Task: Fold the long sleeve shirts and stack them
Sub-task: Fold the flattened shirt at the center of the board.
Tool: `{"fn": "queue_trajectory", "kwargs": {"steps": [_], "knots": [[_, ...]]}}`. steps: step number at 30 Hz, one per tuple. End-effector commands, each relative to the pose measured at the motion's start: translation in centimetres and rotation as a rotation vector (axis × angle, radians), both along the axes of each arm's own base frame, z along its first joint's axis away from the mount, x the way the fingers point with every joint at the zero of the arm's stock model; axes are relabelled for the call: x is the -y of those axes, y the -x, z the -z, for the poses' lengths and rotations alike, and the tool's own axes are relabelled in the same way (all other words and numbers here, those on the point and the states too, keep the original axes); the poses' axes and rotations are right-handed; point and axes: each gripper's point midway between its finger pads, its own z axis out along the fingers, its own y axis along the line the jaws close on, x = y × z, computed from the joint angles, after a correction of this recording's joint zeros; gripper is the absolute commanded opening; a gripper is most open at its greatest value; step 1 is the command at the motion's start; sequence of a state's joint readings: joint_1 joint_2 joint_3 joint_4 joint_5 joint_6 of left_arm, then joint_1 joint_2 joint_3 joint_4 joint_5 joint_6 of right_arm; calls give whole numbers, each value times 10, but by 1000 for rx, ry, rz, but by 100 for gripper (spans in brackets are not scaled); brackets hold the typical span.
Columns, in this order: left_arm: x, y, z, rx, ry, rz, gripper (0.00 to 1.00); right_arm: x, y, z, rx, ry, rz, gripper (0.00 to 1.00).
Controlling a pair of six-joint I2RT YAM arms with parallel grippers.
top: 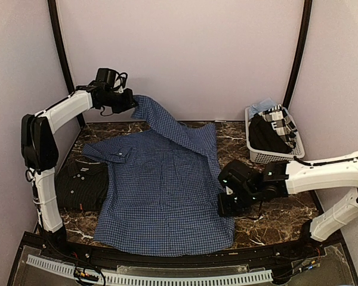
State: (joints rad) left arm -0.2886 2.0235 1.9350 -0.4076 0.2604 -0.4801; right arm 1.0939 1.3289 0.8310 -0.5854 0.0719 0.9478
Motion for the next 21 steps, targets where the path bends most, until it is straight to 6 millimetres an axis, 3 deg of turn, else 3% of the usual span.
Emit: {"fn": "queue_trajectory", "kwargs": {"steps": [1,5,10,15,21], "knots": [[-31,-5,4,-23,-45,-40,0,-77,8,-6,-8,-147,-211,0],[-55,-11,10,-32,-68,-75,0,-119,15,4,-58,-228,-305,0],[-73,-13,5,-28,-90,-107,0,-142,19,12,-97,-277,-364,0],[-83,-15,-14,8,-89,-128,0,-148,20,14,-106,-281,-390,0],[-86,-10,-28,37,-90,-139,0,-143,24,15,-115,-294,-379,0]]}}
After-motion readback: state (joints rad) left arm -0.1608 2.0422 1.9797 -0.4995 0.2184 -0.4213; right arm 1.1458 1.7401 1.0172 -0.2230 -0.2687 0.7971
